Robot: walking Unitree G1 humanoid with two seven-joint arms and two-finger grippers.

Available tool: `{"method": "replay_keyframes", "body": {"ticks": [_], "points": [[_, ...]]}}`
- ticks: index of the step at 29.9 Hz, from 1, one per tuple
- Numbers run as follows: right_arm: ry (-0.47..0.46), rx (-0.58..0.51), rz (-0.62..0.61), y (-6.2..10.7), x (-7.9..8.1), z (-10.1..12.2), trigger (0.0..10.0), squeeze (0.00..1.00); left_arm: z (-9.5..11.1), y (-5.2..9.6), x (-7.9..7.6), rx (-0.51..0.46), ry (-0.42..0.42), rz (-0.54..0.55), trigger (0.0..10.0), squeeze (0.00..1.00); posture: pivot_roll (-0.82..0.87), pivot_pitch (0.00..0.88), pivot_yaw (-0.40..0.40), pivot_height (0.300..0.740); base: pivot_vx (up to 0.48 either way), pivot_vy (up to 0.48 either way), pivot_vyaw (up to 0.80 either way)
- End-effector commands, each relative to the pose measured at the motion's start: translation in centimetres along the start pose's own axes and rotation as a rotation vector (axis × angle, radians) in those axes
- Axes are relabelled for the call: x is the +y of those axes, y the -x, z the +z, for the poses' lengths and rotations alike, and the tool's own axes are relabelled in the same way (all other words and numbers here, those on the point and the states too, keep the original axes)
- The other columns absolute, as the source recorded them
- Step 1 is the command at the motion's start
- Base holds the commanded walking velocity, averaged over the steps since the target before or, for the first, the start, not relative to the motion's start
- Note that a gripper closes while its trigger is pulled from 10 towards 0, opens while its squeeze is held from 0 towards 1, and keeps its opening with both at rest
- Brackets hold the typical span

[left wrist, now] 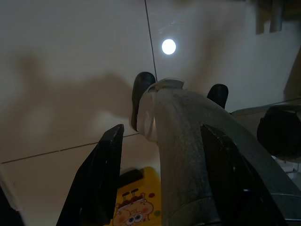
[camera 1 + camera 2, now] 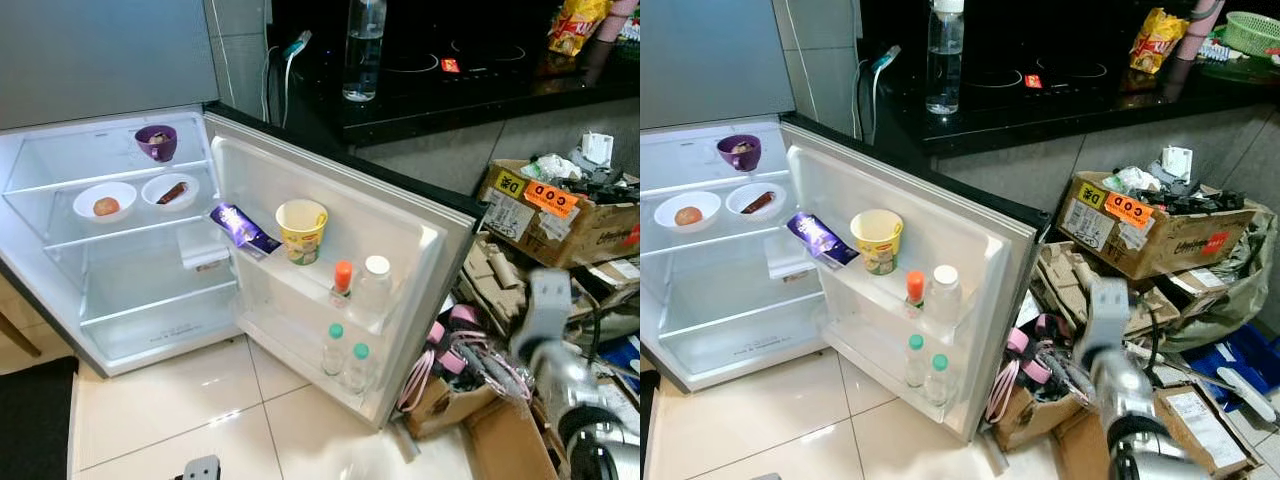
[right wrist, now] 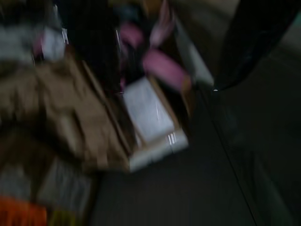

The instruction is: Restocking fridge

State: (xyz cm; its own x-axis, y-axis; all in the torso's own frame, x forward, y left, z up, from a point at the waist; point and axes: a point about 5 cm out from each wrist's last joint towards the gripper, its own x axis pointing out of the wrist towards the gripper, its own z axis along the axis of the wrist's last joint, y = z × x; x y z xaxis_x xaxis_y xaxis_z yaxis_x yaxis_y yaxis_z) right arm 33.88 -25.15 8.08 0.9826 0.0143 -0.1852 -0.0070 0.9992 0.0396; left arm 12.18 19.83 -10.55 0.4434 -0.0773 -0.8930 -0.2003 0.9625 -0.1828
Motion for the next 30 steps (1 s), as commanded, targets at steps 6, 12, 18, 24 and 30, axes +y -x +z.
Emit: {"method": "replay_keyframes", "body": {"ticks": [6,12,18,24,30], "points": [[-0.015,-0.097,-0.019,-0.6,-0.1,2.3,0.0,0.0,-1.3,0.2,0.1,0.039,0.015,0.005,10.0,0.0,-0.04,0.0,-0.052,0.74,0.0,0.0,0.0],[-0.03,-0.158,-0.014,-1.1,0.0,3.8,8.9,0.0,-1.4,0.2,0.1,0.042,0.018,0.007,10.0,0.0,-0.04,0.0,-0.049,0.74,0.0,0.0,0.0],[-0.108,-0.232,0.196,-1.6,2.1,5.1,10.0,0.0,-1.4,0.2,0.2,0.042,0.016,0.008,10.0,0.0,-0.04,0.0,-0.043,0.74,0.0,0.0,0.0],[-0.075,-0.241,0.431,-1.7,5.0,5.1,10.0,0.0,-1.3,0.2,0.2,0.04,0.012,0.007,10.0,0.0,-0.04,0.0,-0.043,0.74,0.0,0.0,0.0],[-0.009,-0.199,0.674,-1.0,7.2,4.2,10.0,0.0,-1.2,0.2,0.2,0.041,0.01,0.008,10.0,0.0,-0.04,0.0,-0.042,0.74,0.0,0.0,0.0]]}}
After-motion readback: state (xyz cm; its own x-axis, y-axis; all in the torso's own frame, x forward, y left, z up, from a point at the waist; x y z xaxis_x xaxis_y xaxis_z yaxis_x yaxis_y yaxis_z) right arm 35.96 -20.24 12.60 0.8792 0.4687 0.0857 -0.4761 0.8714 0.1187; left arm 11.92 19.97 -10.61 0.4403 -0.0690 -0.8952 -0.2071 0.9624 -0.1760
